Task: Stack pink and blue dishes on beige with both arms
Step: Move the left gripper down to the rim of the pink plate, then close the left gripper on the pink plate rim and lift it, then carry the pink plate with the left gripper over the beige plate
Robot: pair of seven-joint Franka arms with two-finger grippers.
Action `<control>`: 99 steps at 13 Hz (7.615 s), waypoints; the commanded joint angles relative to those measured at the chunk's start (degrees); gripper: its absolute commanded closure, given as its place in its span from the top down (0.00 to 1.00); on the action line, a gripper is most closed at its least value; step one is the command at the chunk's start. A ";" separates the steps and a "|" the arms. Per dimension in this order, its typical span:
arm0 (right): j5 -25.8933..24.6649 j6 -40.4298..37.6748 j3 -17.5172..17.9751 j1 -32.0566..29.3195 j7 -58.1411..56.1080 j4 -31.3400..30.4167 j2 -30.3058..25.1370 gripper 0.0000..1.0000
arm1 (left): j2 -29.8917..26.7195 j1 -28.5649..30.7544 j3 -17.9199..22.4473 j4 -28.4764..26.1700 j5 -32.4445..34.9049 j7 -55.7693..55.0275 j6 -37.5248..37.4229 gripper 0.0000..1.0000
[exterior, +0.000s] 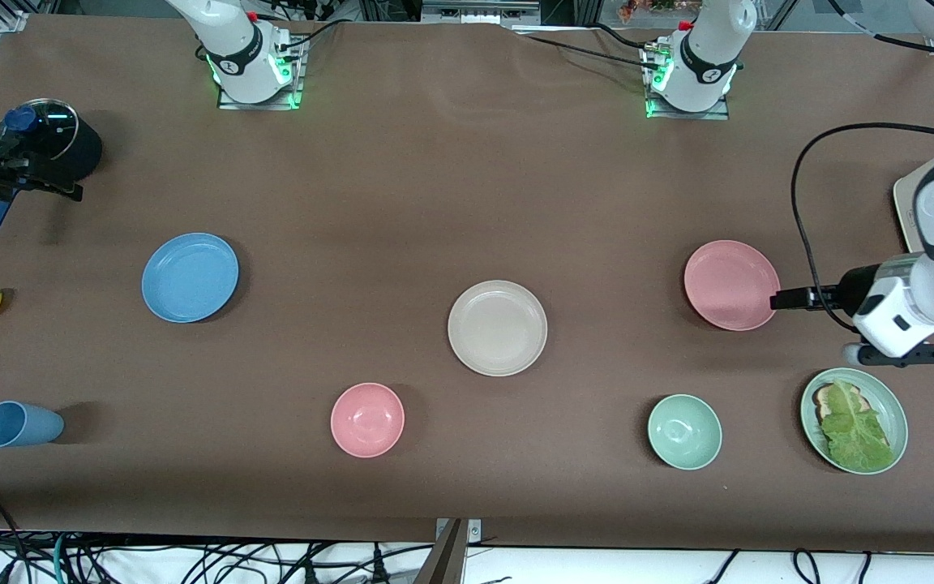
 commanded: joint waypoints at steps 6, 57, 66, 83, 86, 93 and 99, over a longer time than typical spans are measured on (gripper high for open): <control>-0.71 -0.56 0.06 0.17 0.00 -0.09 -0.62 1.00 | 5.06 6.26 -0.10 -1.50 -8.04 18.81 4.66 1.00; -0.62 -2.67 0.06 0.17 0.09 -0.09 -0.54 1.00 | 4.45 7.14 8.16 -32.00 -29.58 42.91 27.60 0.00; -0.62 -2.76 0.06 0.17 0.27 -0.09 -0.45 1.00 | 0.07 4.43 8.08 -28.67 -22.77 31.98 22.69 0.00; -0.44 -2.76 -0.03 -0.01 0.53 -0.09 -0.27 1.00 | -8.30 -12.61 -6.51 -27.25 -6.38 -27.63 29.00 0.00; -0.53 -2.76 -0.11 -0.10 0.71 -0.09 -0.27 1.00 | -6.90 -18.42 -6.51 -27.86 -6.38 -37.04 34.26 0.00; -0.53 -2.76 -0.20 -0.18 0.36 -0.09 -0.18 1.00 | -3.21 -26.16 -6.51 -27.86 -6.38 -46.11 42.80 0.00; -0.53 -2.76 -0.29 -0.18 0.18 -0.18 -0.18 1.00 | 1.63 -30.29 -6.34 -27.25 -6.38 -49.55 50.18 0.00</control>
